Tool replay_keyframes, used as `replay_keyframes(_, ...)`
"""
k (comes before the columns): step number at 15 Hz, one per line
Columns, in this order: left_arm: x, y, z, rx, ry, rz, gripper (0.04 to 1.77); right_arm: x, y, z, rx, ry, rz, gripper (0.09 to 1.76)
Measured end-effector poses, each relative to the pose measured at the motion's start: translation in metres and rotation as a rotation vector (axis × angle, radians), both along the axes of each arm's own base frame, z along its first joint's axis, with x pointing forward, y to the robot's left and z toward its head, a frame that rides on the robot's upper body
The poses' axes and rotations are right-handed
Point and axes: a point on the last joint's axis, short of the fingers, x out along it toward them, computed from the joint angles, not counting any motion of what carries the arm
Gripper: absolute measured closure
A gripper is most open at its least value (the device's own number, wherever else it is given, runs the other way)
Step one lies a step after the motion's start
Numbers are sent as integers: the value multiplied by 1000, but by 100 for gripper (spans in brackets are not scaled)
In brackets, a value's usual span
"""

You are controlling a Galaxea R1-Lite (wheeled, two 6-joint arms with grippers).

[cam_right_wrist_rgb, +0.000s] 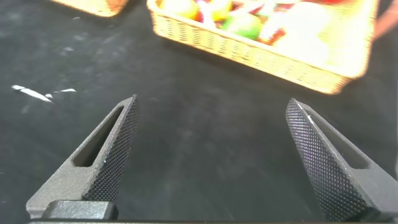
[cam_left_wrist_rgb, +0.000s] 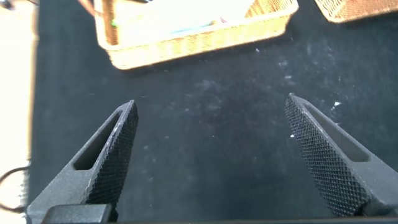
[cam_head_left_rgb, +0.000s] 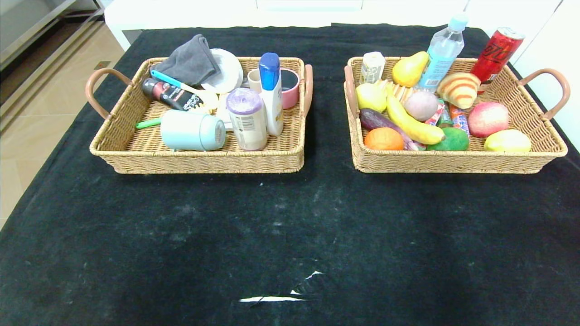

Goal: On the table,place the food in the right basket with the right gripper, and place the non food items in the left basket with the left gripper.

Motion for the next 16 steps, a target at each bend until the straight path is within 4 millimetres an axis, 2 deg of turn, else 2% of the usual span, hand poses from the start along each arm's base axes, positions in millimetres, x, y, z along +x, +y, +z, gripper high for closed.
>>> replay_keyframes(4, -36, -4, -4, -6, -38, 15, 10, -33, -7, -5, 21, -73, -139, 14)
replay_keyframes(6, -50, -8, -7, -7, -49, 14, 10, -42, -6, -7, 20, -104, -198, 14)
replay_keyframes(8, -58, -11, -13, -55, -36, 31, 10, -48, -4, -10, 2, -129, -224, 14)
replay_keyframes(10, -66, -12, -11, -116, -58, 34, 10, -53, -3, -23, -11, -84, -245, 14)
replay_keyframes(16, -81, -14, -2, -106, -95, 35, 9, -58, 2, -50, -15, -54, -266, 14)
